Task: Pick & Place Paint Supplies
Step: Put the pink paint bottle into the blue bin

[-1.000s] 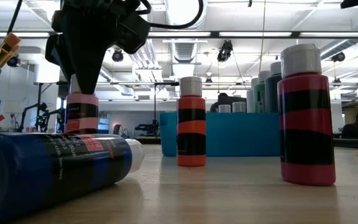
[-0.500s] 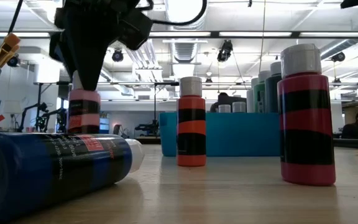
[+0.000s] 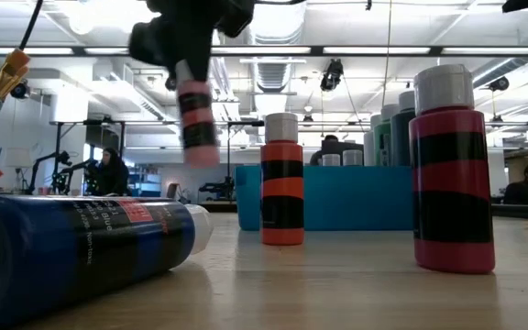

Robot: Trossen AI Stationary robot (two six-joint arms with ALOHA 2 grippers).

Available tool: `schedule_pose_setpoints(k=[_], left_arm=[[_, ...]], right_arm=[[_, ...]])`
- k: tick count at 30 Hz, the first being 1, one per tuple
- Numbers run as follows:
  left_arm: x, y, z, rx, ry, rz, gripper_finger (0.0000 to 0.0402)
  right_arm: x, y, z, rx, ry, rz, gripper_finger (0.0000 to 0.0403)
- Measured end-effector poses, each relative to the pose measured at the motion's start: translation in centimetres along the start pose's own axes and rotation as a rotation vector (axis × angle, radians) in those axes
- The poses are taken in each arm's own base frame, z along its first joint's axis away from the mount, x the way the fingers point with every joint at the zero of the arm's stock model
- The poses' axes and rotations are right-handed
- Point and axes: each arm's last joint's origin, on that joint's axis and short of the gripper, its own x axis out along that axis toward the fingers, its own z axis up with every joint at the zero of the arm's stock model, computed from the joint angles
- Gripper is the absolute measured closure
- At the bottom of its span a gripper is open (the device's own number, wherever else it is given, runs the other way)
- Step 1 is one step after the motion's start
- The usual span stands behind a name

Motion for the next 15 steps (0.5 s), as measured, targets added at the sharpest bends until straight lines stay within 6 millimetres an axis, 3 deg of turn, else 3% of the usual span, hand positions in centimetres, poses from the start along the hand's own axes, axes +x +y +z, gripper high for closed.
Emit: schedule_pose_setpoints(k=[9,15], left_arm=[[-3.9,0.8,4.0,0.059,-0.125,-0.073,0.0279],[-4.1,1.4,7.4,0.118,-0.140,-0.039,0.0279]], right_arm=[[0.0,0.0,0.0,0.000,0.000,0.000,0.0394],[0.0,0.0,0.0,0.000,0.000,0.000,0.0394]])
